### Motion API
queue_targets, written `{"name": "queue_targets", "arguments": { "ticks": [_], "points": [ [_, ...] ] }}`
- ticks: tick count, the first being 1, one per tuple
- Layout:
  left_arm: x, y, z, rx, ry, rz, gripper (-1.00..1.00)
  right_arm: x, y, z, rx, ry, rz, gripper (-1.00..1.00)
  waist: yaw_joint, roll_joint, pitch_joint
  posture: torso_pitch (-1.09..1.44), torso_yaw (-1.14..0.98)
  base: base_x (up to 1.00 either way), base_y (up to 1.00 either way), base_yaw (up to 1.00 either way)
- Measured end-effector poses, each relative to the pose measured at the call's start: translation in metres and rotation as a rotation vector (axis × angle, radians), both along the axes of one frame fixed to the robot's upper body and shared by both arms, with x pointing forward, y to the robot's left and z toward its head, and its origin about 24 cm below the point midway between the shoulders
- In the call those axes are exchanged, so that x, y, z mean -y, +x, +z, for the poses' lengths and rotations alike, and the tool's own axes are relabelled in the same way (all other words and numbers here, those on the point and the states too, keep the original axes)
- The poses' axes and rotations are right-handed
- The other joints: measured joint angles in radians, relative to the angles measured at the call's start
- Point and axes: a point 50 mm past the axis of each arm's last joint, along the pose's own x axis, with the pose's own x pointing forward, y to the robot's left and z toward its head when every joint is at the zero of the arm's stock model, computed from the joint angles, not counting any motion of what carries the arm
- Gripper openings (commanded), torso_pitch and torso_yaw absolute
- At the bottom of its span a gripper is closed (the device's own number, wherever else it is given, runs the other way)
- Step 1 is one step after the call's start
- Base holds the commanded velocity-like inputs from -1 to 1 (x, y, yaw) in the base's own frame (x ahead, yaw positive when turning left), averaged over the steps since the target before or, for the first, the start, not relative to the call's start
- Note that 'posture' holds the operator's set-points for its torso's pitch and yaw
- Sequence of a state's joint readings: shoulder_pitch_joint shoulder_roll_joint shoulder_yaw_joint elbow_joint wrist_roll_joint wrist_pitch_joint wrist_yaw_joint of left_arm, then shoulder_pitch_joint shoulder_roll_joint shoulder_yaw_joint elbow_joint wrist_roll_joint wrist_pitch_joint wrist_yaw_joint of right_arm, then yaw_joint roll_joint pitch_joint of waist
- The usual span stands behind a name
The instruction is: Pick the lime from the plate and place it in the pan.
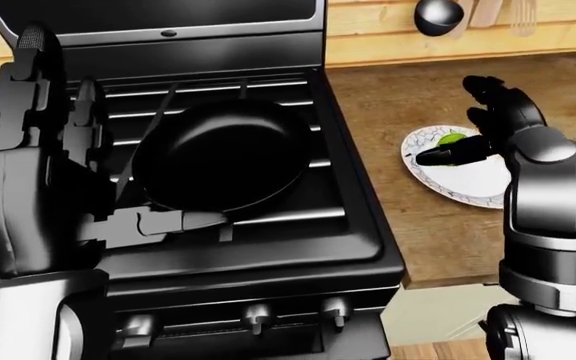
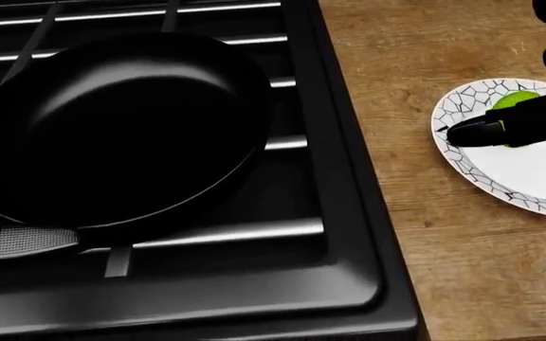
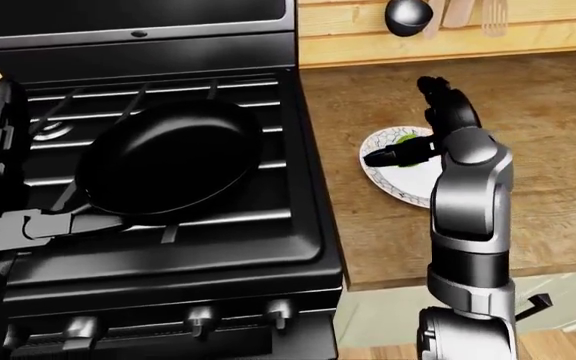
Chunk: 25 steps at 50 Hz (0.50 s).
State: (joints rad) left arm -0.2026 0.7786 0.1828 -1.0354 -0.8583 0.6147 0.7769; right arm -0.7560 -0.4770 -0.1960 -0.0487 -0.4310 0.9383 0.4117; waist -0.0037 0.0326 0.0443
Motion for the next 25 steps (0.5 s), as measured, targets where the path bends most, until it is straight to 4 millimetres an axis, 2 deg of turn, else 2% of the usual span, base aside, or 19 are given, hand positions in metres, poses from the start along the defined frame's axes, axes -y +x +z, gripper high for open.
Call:
{"name": "queue_targets", "arguments": {
  "ticks": [6, 14, 25],
  "points": [
    [0.000, 0.000, 0.000, 0.000, -0.003, 0.000, 1.00, -0.002, -0.002, -0.002, -0.003, -0.002, 0.006, 0.69, 0.001, 0.000, -0.001, 0.00, 0.00, 0.00, 0.00, 0.00],
    [0.000, 0.000, 0.000, 0.002, -0.003, 0.002, 1.00, 0.004, -0.001, -0.013, -0.040, 0.007, -0.008, 0.65, 0.001, -0.001, -0.001, 0.00, 0.00, 0.00, 0.00, 0.00],
    [0.001, 0.000, 0.001, 0.003, 0.000, -0.004, 1.00, 0.014, 0.002, -0.007, -0.043, -0.013, -0.034, 0.62, 0.000, 0.000, -0.003, 0.00, 0.00, 0.00, 0.00, 0.00]
  ]
}}
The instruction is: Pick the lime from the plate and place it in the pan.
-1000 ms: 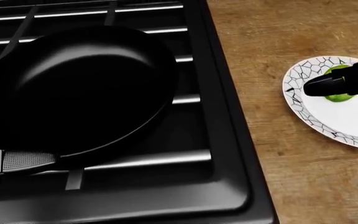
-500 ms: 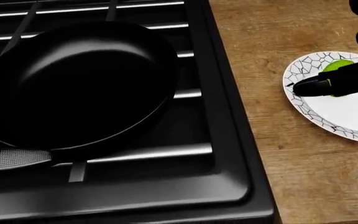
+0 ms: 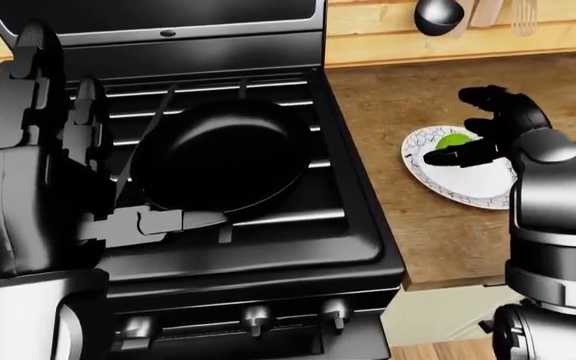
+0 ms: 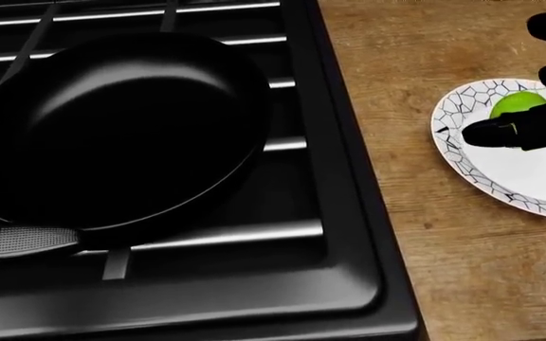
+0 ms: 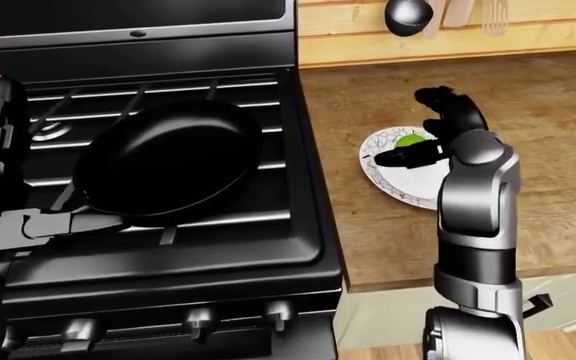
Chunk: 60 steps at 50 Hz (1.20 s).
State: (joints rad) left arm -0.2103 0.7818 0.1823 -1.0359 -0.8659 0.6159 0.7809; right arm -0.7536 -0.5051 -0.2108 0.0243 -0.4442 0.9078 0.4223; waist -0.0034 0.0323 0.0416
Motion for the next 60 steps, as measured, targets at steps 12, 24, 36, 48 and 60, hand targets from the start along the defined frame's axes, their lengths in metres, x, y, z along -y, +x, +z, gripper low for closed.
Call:
{"name": "queue_targets", "arguments": {
  "ticks": [12, 24, 36, 48, 60],
  "points": [
    [0.000, 0.000, 0.001, 0.001, -0.001, 0.002, 1.00, 0.012, 0.002, -0.017, -0.062, -0.001, -0.023, 0.62, 0.000, -0.002, 0.001, 0.00, 0.00, 0.00, 0.00, 0.00],
    [0.000, -0.001, 0.003, 0.006, -0.002, 0.000, 1.00, 0.014, 0.013, -0.008, -0.079, -0.042, -0.025, 0.44, -0.002, 0.000, -0.001, 0.00, 0.00, 0.00, 0.00, 0.00],
    [0.001, -0.001, 0.001, 0.000, -0.004, -0.005, 1.00, 0.013, 0.029, -0.015, -0.132, -0.089, -0.010, 0.47, -0.005, 0.001, -0.003, 0.00, 0.00, 0.00, 0.00, 0.00],
    [0.000, -0.001, 0.002, 0.008, -0.005, -0.002, 1.00, 0.011, 0.036, -0.025, -0.141, -0.185, -0.004, 0.45, 0.001, -0.006, -0.008, 0.00, 0.00, 0.00, 0.00, 0.00],
    [0.000, -0.002, 0.004, 0.011, 0.004, -0.002, 1.00, 0.011, 0.037, -0.023, -0.129, -0.235, -0.024, 0.25, 0.003, -0.005, -0.010, 0.00, 0.00, 0.00, 0.00, 0.00]
  ]
}}
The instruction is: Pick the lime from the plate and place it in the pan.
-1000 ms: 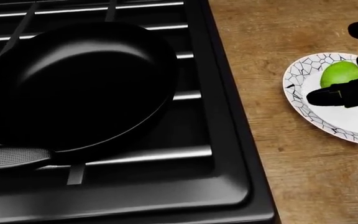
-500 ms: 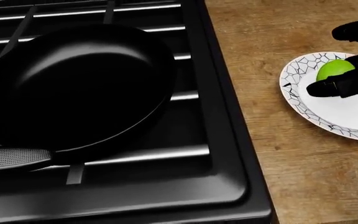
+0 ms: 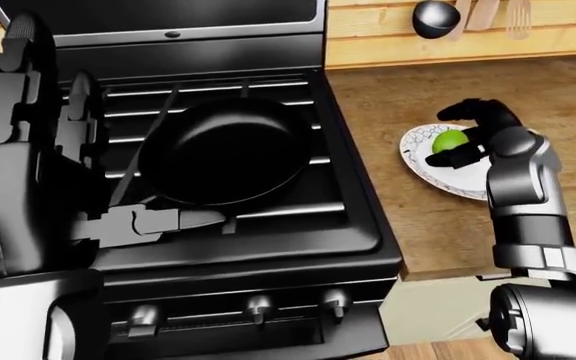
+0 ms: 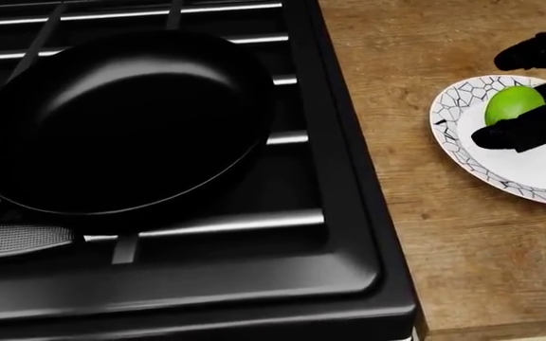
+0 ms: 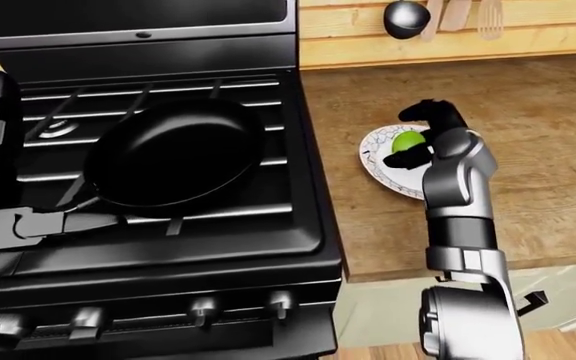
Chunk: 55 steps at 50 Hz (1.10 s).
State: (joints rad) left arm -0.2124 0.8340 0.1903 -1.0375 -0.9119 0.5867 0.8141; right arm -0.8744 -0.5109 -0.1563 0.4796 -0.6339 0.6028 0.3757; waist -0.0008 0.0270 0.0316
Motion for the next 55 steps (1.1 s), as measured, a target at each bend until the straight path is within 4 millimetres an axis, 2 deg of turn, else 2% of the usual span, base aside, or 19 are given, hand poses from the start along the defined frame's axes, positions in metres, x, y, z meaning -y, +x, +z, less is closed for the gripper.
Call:
{"name": "queue_targets", "arguments": {
  "ticks": [18, 21, 23, 24, 25, 38, 42, 46, 55],
  "points": [
    [0.000, -0.001, 0.001, 0.005, -0.013, -0.003, 1.00, -0.004, -0.004, -0.003, 0.013, -0.101, 0.014, 0.01, 0.001, -0.007, -0.011, 0.00, 0.00, 0.00, 0.00, 0.00],
    [0.000, -0.001, 0.001, 0.005, -0.016, -0.005, 1.00, -0.004, -0.005, -0.002, 0.018, -0.113, 0.005, -0.23, 0.002, -0.008, -0.011, 0.00, 0.00, 0.00, 0.00, 0.00],
    [0.000, -0.001, 0.001, 0.003, -0.015, -0.006, 1.00, -0.002, -0.006, -0.001, 0.027, -0.114, -0.006, -0.59, 0.002, -0.008, -0.009, 0.00, 0.00, 0.00, 0.00, 0.00],
    [0.000, -0.001, 0.001, 0.002, -0.015, -0.006, 1.00, -0.002, -0.007, 0.000, 0.031, -0.112, -0.009, -0.87, 0.002, -0.008, -0.008, 0.00, 0.00, 0.00, 0.00, 0.00],
    [0.000, -0.001, 0.001, 0.001, -0.014, -0.005, 1.00, -0.001, -0.007, 0.001, 0.036, -0.108, -0.011, -0.89, 0.002, -0.008, -0.007, 0.00, 0.00, 0.00, 0.00, 0.00],
    [0.000, -0.001, 0.001, 0.001, -0.010, -0.011, 1.00, -0.001, -0.006, 0.012, 0.045, -0.070, -0.009, -1.00, -0.003, 0.006, 0.014, 0.00, 0.00, 0.00, 0.00, 0.00],
    [0.000, -0.001, 0.002, 0.002, -0.010, -0.009, 1.00, 0.001, -0.008, 0.035, 0.128, -0.077, -0.015, -1.00, -0.003, 0.013, 0.022, 0.00, 0.00, 0.00, 0.00, 0.00],
    [-0.001, -0.002, 0.003, 0.005, -0.010, -0.007, 1.00, -0.001, -0.010, 0.059, 0.213, -0.101, -0.015, -1.00, -0.006, 0.013, 0.020, 0.00, 0.00, 0.00, 0.00, 0.00],
    [-0.003, -0.003, 0.005, 0.012, -0.013, 0.000, 1.00, -0.011, -0.010, 0.089, 0.272, -0.116, 0.017, -1.00, -0.010, 0.011, 0.024, 0.00, 0.00, 0.00, 0.00, 0.00]
  ]
}}
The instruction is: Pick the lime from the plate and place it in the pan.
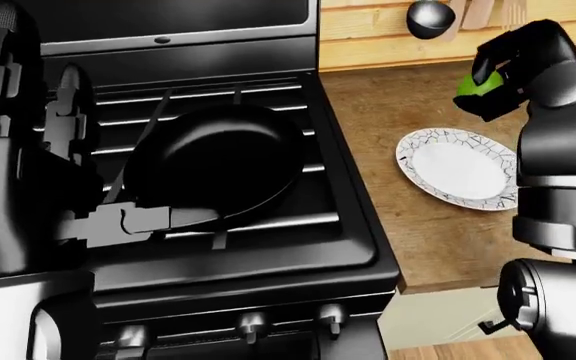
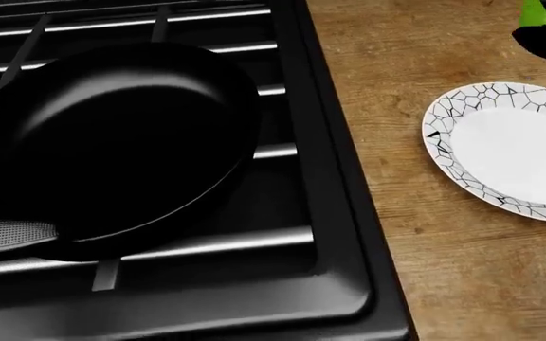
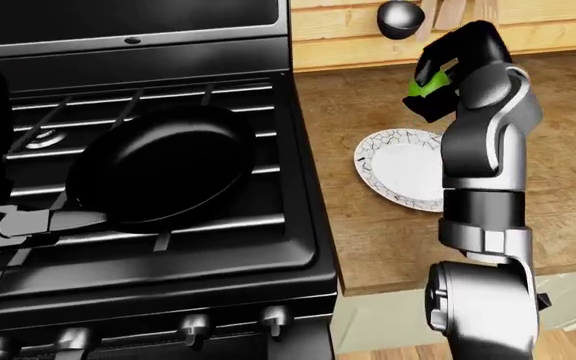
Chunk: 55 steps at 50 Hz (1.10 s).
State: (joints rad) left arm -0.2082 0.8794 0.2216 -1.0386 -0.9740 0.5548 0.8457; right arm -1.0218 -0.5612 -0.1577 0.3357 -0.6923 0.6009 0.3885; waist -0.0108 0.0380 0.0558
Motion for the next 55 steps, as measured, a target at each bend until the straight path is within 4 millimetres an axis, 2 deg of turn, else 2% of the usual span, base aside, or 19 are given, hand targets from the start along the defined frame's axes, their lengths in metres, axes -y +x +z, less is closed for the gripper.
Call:
{"name": "queue_targets", "arguments": {
  "ticks": [9, 19, 34, 42, 55],
  "points": [
    [-0.001, -0.002, 0.004, 0.015, -0.003, 0.003, 1.00, -0.028, 0.010, 0.021, 0.013, -0.012, 0.098, -1.00, -0.003, 0.010, 0.003, 0.00, 0.00, 0.00, 0.00, 0.00],
    [-0.003, -0.002, 0.006, 0.016, -0.007, 0.011, 1.00, -0.073, 0.023, 0.046, 0.014, -0.026, 0.240, -1.00, -0.006, 0.023, 0.008, 0.00, 0.00, 0.00, 0.00, 0.00],
    [-0.005, -0.004, 0.008, 0.017, -0.016, 0.010, 1.00, -0.131, 0.038, 0.067, 0.026, 0.005, 0.404, -1.00, -0.008, 0.035, 0.010, 0.00, 0.00, 0.00, 0.00, 0.00],
    [-0.007, -0.004, 0.009, 0.017, -0.014, 0.018, 1.00, -0.154, 0.035, 0.072, 0.033, 0.019, 0.475, -1.00, -0.011, 0.035, 0.010, 0.00, 0.00, 0.00, 0.00, 0.00],
    [-0.008, -0.006, 0.010, 0.025, -0.005, 0.023, 1.00, -0.202, 0.025, 0.064, -0.005, -0.004, 0.633, -1.00, -0.014, 0.038, 0.014, 0.00, 0.00, 0.00, 0.00, 0.00]
  ]
}}
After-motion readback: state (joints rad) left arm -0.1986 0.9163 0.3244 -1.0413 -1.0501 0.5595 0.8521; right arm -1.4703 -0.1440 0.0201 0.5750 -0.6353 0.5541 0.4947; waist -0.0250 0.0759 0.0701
